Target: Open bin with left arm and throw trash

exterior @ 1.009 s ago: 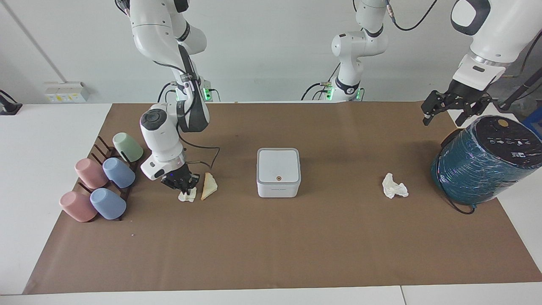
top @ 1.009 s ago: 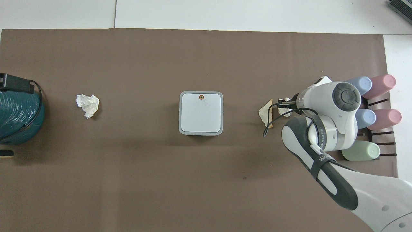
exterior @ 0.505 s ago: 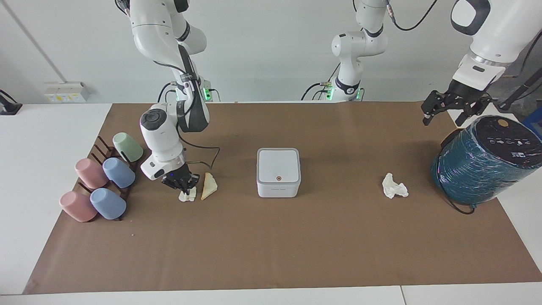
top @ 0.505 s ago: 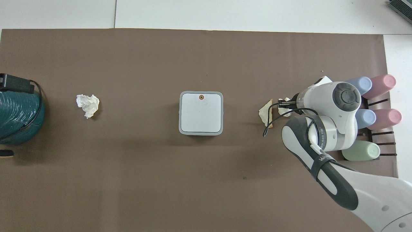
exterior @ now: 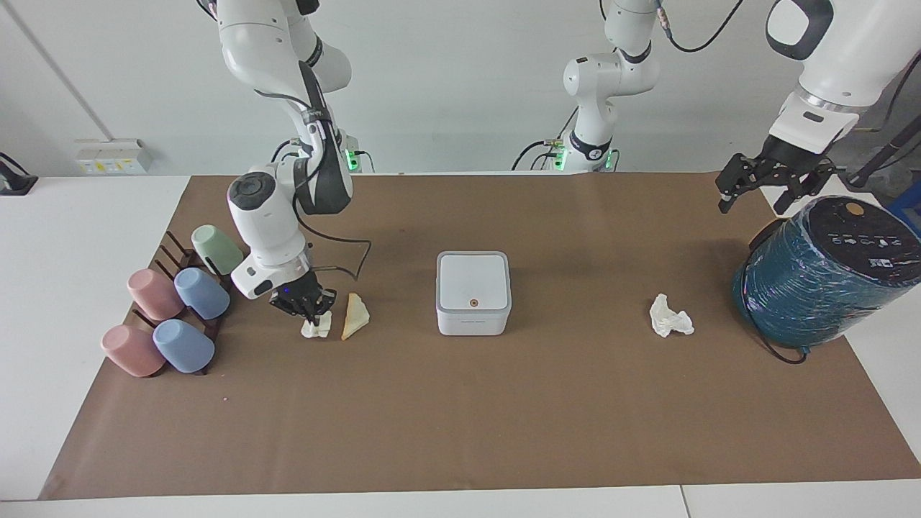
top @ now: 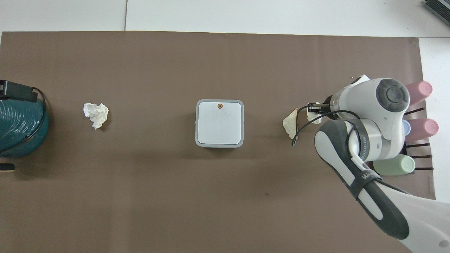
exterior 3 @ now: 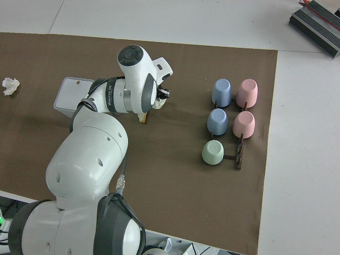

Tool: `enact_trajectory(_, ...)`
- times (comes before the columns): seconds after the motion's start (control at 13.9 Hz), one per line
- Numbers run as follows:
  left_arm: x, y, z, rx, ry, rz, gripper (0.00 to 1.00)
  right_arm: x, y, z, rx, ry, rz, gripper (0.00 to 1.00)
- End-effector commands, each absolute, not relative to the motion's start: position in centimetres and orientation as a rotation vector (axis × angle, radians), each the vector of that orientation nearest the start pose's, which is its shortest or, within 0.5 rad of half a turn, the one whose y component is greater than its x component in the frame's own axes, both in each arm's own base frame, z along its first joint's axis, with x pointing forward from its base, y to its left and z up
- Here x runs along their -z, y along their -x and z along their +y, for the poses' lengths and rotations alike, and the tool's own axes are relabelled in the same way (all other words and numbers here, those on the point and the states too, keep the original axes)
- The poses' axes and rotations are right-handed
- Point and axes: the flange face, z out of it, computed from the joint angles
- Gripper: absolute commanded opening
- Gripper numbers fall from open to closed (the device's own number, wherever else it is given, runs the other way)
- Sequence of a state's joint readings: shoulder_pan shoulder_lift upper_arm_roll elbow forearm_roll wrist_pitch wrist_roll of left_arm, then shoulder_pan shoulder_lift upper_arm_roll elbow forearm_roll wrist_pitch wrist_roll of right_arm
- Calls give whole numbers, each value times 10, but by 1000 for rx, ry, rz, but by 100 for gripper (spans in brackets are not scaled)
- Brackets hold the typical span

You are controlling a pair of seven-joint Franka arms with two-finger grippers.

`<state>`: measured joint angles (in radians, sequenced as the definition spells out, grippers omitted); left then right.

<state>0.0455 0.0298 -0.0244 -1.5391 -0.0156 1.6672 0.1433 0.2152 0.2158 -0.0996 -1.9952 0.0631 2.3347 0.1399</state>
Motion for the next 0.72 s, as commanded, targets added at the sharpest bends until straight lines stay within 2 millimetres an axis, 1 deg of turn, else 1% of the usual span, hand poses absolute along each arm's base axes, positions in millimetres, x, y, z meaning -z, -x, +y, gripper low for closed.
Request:
enact_trajectory(0.0, -633, -566, 10, 132, 3140, 192, 100, -419, -589, 63, 171, 3067, 146, 0)
enact_trajectory(0.07, -631, -556, -4, 70, 3143, 229, 100, -433, -584, 62, 172, 3063, 143, 0)
enact_trajectory(0.14, -627, -550, -30, 16, 3139, 306, 100, -448, -579, 61, 178, 3058, 150, 0)
enact_trajectory(0.22, -627, -550, -50, 32, 3132, 371, 100, -467, -571, 60, 171, 3062, 158, 0)
enact_trajectory(0.29, -629, -551, -52, 53, 3132, 364, 100, -487, -565, 58, 149, 3064, 172, 0)
enact_trajectory(0.36, -627, -550, -62, 51, 3135, 364, 100, -507, -559, 57, 116, 3066, 171, 0)
enact_trajectory(0.43, -626, -552, -81, 117, 3134, 371, 100, -527, -555, 53, 95, 3070, 171, 0)
enact_trajectory(0.5, -626, -553, -109, 187, 3132, 403, 100, -547, -553, 47, 82, 3104, 165, 0)
enact_trajectory(0.58, -623, -550, -131, 203, 3132, 435, 99, -562, -552, 46, 76, 3140, 154, 0)
enact_trajectory(0.65, -620, -546, -159, 221, 3132, 469, 82, -571, -550, 47, 66, 3147, 165, 0)
